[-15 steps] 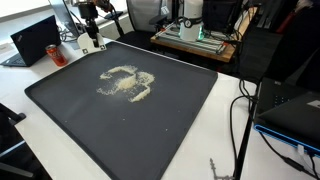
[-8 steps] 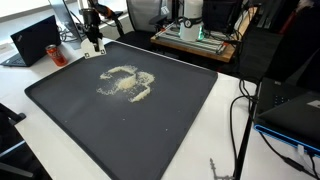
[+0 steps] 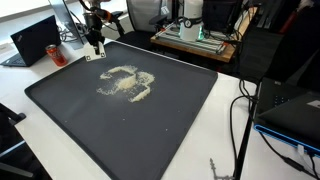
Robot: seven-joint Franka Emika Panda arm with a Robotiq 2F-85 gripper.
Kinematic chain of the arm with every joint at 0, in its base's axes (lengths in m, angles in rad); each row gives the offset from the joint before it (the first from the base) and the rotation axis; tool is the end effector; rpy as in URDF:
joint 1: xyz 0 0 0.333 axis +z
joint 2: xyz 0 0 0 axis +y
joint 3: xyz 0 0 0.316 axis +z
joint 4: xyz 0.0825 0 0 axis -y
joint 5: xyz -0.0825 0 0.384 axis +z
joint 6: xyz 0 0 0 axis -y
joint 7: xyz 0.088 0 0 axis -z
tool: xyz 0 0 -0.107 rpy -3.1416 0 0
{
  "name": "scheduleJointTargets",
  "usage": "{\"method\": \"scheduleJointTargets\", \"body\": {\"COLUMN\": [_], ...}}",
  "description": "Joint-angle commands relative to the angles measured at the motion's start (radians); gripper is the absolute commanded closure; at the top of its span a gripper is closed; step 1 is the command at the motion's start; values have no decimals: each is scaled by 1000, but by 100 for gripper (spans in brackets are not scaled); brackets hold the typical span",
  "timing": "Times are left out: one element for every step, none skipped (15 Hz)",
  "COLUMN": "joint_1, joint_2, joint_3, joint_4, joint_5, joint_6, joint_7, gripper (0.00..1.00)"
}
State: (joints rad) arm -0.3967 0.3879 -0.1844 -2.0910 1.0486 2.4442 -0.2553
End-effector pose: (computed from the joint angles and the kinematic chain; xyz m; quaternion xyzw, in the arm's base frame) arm 0.4881 -0.3179 0.2364 -0.8049 0.5200 -0.1152 0.2615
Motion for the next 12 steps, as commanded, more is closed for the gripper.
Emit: {"method": "scheduleJointTargets", "body": {"joint_1": [-11,-13,-16,-22,-24,-22,-22,-20,-20,-23,-22,-23], "joint_2": [3,4,2,0,0,0,-1,-1,-3,-5,-5,-8], "joint_3": [1,0,-2,-3,-8,-13,-18,-23,-28,-32,-37,-42], "joint_4": [5,6,6,6,6,5,5,5,4,5,7,7], "joint_5": [84,100,114,128,139,149,158,170,182,193,204,215], "joint_6": [-40,-52,-77,-106,-133,-148,-165,-173,-184,-202,-212,-227], "joint_7": [-23,-29,-36,-52,-54,-53,-56,-62,-71,-82,-85,-95], "gripper": [99,99,99,99,99,99,99,99,99,99,99,99]}}
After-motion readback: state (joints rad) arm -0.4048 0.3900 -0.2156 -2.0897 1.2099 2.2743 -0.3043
